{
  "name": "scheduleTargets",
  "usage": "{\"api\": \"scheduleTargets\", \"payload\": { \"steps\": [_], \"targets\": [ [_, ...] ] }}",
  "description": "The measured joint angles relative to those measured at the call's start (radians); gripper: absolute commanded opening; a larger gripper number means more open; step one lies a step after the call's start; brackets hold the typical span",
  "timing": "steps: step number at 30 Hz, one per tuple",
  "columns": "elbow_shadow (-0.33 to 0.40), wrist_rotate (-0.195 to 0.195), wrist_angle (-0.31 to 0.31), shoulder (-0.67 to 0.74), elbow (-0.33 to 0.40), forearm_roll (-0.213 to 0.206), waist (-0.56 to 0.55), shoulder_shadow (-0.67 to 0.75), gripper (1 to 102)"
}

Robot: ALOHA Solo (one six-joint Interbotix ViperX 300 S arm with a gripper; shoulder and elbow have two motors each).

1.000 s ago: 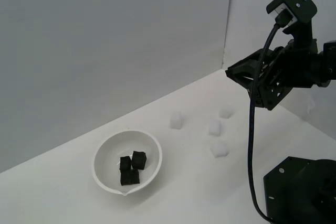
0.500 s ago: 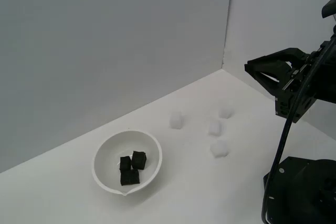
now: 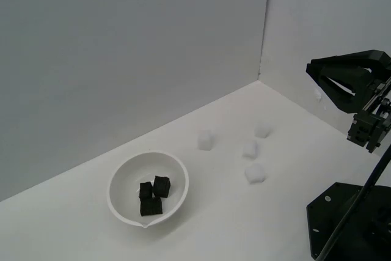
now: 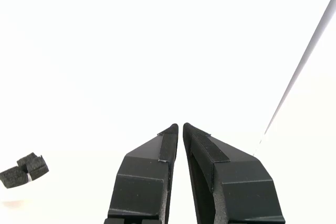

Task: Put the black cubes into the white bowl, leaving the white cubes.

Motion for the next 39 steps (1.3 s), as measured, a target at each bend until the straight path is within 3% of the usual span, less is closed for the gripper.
{"api": "scheduleTargets", "payload": {
  "steps": [19,39],
  "targets": [
    [0.032,-0.017,0.028,0.232,0.032,0.0,0.0,0.232,3],
    [0.035,-0.017,0.028,0.238,0.034,0.0,0.002,0.238,3]
  ]
}}
